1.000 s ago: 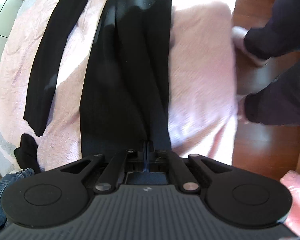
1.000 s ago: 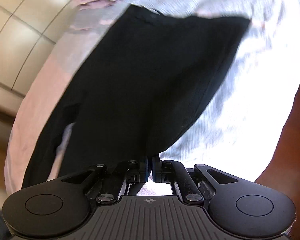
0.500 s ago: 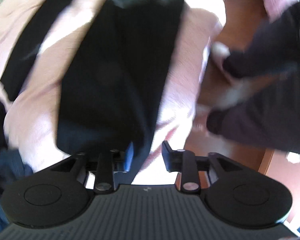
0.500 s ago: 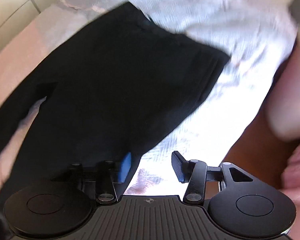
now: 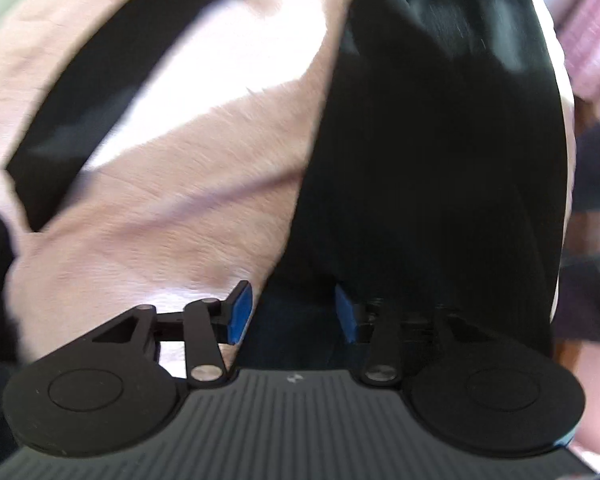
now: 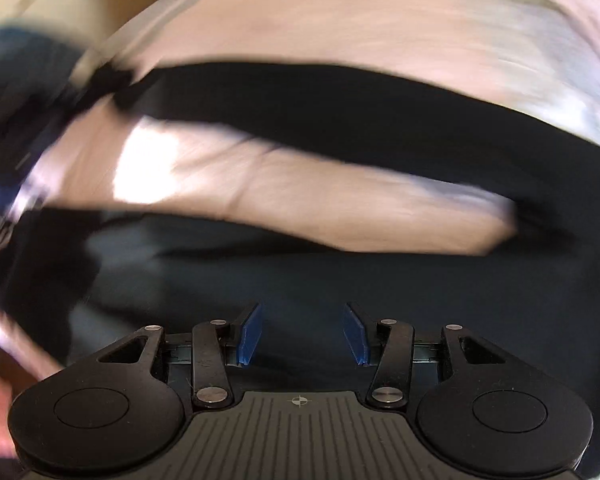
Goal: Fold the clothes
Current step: 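Grasp the trouser waistband with the left gripper while the right gripper grasps the hem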
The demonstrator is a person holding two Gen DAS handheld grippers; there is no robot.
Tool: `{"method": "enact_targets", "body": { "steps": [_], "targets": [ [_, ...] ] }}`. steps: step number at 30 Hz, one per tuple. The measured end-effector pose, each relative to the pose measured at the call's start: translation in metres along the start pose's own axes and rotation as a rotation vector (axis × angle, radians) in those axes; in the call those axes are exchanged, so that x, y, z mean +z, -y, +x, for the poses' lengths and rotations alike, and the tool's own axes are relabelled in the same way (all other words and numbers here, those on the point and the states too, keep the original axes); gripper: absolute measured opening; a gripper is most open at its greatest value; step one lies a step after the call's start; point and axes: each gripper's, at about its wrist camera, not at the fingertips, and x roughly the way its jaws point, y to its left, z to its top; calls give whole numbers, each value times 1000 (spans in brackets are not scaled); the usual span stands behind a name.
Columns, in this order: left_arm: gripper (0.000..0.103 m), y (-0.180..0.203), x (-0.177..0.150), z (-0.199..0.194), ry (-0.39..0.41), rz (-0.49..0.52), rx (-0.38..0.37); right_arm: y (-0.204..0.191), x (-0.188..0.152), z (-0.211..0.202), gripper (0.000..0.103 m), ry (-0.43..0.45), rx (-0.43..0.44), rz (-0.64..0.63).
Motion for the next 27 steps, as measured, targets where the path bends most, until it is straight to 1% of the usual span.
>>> {"method": "enact_targets", "body": {
  "steps": [1,2,3,4,6,7,8,9,11,12,13,15,16,17,21,24,25,26,27],
  "targets": [
    [1,-2,-1,1,-6,5,-17,-7,5,8,49,-17,8,-66],
    [0,-4,-2,1,-11,9,-34,-17,3,15,49,-34,7,-117],
    [0,-9,-5,-3,-2,-5,-19,-21,7,21,49,-45,-6,-161],
    [0,-18,-11,-12,15,-58,17,-26,12,27,49,-56,-19,-204],
    [0,-43,-25,-30,47,-201,82,-31,19,31,49,-41,-61,-266],
    [0,-51,-31,-37,54,-245,100,-28,22,33,49,-29,-88,-268],
    [0,-57,-36,-40,56,-268,108,-25,24,35,49,-17,-116,-269],
    [0,-64,-41,-44,57,-291,115,-17,26,39,49,-18,-149,-239],
    [0,-65,-42,-47,76,-284,93,0,30,46,49,-22,-215,-175],
    [0,-63,-40,-47,89,-267,76,10,28,52,49,-44,-218,-116],
    [3,-60,-38,-44,95,-254,57,21,26,58,49,-66,-218,-55],
    [18,-54,-32,-35,97,-233,17,37,16,65,48,-162,-226,31],
    [32,-50,-29,-30,97,-222,-3,42,8,66,48,-208,-229,56],
    [39,-47,-26,-25,98,-212,-23,44,1,63,48,-233,-235,78],
    [41,-34,-15,-7,101,-169,-103,59,-25,53,49,-326,-260,195],
    [41,-22,-14,8,62,-109,-116,58,-31,45,49,-323,-257,180],
    [39,-21,-14,9,58,-109,-121,52,-28,41,49,-307,-278,136],
    [36,-21,-14,9,55,-117,-134,44,-22,36,49,-273,-287,72],
    [33,-22,-15,9,51,-125,-147,34,-15,31,49,-225,-276,4]
  ]
}}
